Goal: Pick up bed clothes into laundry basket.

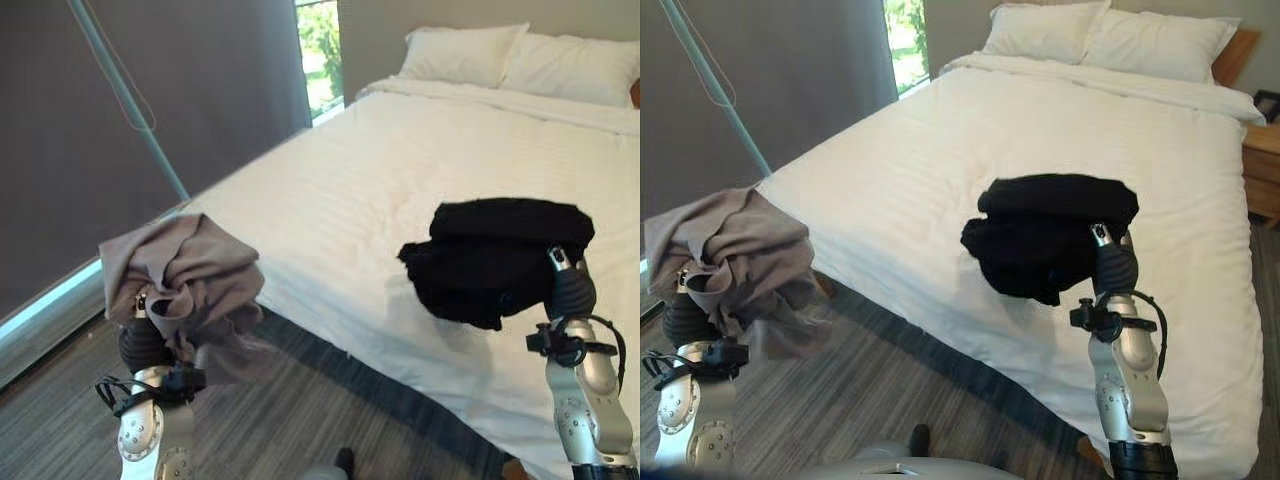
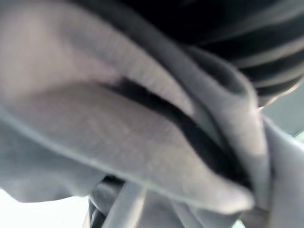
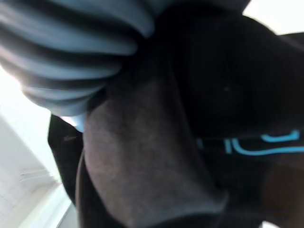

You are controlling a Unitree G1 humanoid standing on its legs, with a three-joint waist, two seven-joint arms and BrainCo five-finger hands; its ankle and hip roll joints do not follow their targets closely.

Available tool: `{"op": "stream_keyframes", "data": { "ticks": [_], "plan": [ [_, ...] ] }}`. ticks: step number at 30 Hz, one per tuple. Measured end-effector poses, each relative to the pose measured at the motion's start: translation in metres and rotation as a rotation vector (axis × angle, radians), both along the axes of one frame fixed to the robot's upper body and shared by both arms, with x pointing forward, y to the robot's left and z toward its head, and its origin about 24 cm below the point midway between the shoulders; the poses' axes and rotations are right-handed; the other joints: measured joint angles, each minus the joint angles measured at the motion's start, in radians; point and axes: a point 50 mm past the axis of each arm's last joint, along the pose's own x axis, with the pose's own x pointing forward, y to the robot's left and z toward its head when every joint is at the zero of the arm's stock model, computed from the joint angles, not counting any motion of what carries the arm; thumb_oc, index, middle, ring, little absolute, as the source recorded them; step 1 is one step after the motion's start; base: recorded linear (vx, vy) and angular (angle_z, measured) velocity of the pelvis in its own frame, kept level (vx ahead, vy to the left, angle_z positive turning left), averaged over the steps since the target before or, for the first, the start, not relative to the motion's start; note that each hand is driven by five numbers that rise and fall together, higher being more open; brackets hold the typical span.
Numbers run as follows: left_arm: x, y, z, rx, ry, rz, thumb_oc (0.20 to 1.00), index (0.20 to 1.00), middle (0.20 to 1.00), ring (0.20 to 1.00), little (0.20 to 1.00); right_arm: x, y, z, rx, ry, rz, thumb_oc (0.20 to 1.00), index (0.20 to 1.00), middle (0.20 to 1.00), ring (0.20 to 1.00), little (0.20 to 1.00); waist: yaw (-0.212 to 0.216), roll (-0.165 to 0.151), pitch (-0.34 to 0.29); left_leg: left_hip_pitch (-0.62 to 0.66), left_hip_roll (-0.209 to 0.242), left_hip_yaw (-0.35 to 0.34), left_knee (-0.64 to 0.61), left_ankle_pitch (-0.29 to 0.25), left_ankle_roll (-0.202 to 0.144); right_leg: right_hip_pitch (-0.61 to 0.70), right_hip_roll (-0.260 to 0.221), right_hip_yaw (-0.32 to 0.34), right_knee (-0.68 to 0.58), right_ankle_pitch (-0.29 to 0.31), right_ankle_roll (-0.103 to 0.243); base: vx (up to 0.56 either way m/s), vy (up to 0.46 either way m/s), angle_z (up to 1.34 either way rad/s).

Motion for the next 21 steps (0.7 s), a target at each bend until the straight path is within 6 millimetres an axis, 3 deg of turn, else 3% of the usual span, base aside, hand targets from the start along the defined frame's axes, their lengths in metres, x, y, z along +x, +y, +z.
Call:
{"op": "stream_keyframes", "data": {
  "ticks": [5, 11, 12, 15, 21],
  "plan": [
    [-0.002, -0.019, -0.035, -0.065, 0.157, -0.098, 0.2, 0.2, 0.2, 0.2, 0.2, -0.021, -0.001, -0.047, 0.052, 0.224, -0.022, 0.2, 0.2, 0.2, 0.2, 0.2, -0.005, -0.005, -0.003, -0.001, 0.0, -0.002, 0.002, 0.0, 0.0, -0.003, -0.003, -0.001, 0.011, 0.0, 0.0, -0.02, 0.0, 0.02],
    [-0.001, -0.028, -0.04, -0.069, 0.179, -0.155, 0.2, 0.2, 0.2, 0.2, 0.2, -0.02, -0.004, -0.048, 0.03, 0.231, -0.035, 0.2, 0.2, 0.2, 0.2, 0.2, -0.026, -0.008, -0.012, -0.013, 0.0, -0.001, 0.001, 0.0, 0.0, -0.02, -0.004, 0.003, 0.017, 0.0, 0.0, 0.0, 0.0, 0.01],
    [0.001, -0.026, -0.038, -0.057, 0.174, -0.16, 0.2, 0.2, 0.2, 0.2, 0.2, -0.01, -0.004, -0.039, 0.028, 0.189, -0.044, 0.2, 0.2, 0.2, 0.2, 0.2, -0.025, -0.021, 0.01, 0.005, 0.0, 0.004, -0.007, 0.001, 0.001, 0.002, 0.002, 0.001, -0.015, -0.001, 0.001, 0.0, 0.0, 0.0],
    [-0.002, -0.012, -0.038, 0.065, 0.23, -0.07, 0.2, 0.2, 0.2, 0.2, 0.2, 0.008, -0.004, -0.044, -0.008, 0.212, -0.01, 0.2, 0.2, 0.2, 0.2, 0.2, -0.082, -0.021, 0.011, -0.02, 0.016, 0.053, -0.016, 0.001, 0.002, -0.059, 0.017, 0.062, 0.034, -0.017, -0.004, 0.01, 0.007, -0.24],
    [-0.001, -0.001, -0.043, 0.1, 0.265, 0.003, 0.2, 0.2, 0.2, 0.2, 0.2, 0.007, -0.008, -0.048, -0.009, 0.235, -0.028, 0.2, 0.2, 0.2, 0.2, 0.2, -0.16, -0.038, 0.028, -0.018, 0.019, 0.06, -0.016, 0.003, 0.005, -0.069, 0.02, 0.089, 0.034, -0.011, 0.001, 0.01, 0.001, -0.14]
  ]
}}
